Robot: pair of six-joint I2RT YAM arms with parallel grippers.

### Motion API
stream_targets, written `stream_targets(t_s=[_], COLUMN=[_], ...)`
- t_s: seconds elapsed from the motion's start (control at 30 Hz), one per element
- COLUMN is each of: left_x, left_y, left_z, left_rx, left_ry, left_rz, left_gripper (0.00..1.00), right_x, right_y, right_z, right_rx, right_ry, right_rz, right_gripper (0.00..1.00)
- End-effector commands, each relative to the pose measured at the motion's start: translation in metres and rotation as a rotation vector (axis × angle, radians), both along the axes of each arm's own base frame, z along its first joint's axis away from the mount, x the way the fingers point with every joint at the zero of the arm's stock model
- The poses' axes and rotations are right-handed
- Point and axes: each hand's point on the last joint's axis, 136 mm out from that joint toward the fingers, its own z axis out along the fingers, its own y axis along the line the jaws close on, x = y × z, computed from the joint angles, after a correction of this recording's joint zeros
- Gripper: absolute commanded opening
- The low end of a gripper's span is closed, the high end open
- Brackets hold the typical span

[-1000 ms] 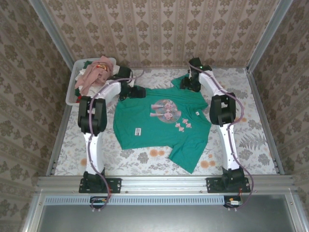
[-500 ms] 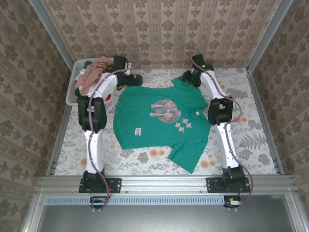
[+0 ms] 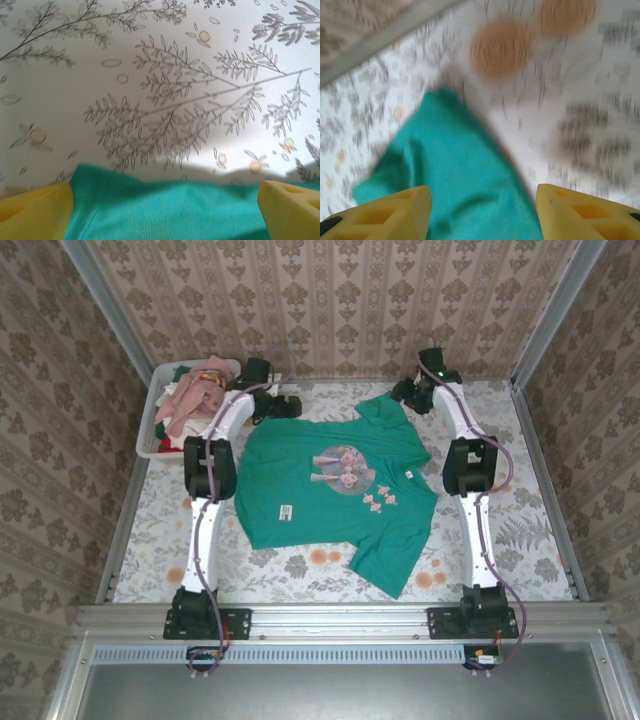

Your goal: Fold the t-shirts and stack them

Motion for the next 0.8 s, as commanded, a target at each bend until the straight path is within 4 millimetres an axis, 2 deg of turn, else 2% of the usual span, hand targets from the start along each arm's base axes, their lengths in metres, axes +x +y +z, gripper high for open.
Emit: stream_targets(t_s=[0.0,0.07,0.13,0.17,0.23,0.37,0.47,0.57,0.67,0.77], left_x=[-0.004,-0.002,-0.002,-0.004,-0.010,-0.026,-0.050,-0.083,-0.124,-0.156], left_y=[0.004,0.006,0.008,0.008,0.003,-0.005,-0.007,-0.012,-0.027,-0.028], left_z=[-0.030,-0.032,-0.026,-0.020,0.002,0.065,0.104,0.130,0.137,0.135], left_rx=[-0.017,-0.036,-0.047,-0.047,-0.054,-0.057,-0.069,-0.070,-0.080,-0.104], left_ry=[0.092,0.103,0.103,0.098,0.064,-0.058,-0.122,-0.180,-0.218,-0.226], left_rz=[0.024,0.041,0.050,0.054,0.043,0.021,0.013,-0.003,-0.056,-0.058], left_gripper=[0.96,0.95,0.94,0.94,0.94,1.00,1.00,1.00,1.00,1.00], right_x=[-0.042,-0.067,-0.083,-0.089,-0.092,-0.089,-0.088,-0.086,-0.080,-0.068], right_y=[0.043,0.059,0.071,0.077,0.082,0.085,0.088,0.089,0.091,0.086], right_z=[0.077,0.078,0.071,0.065,0.049,0.016,0.000,-0.018,-0.035,-0.048], right_rx=[-0.077,-0.098,-0.127,-0.147,-0.209,-0.255,-0.262,-0.262,-0.268,-0.257], right_ry=[-0.071,-0.080,-0.078,-0.060,-0.023,0.060,0.093,0.133,0.176,0.213], right_rz=[0.159,0.188,0.209,0.220,0.228,0.215,0.211,0.205,0.203,0.172], right_gripper=[0.61,0.61,0.60,0.57,0.52,0.43,0.43,0.43,0.45,0.48])
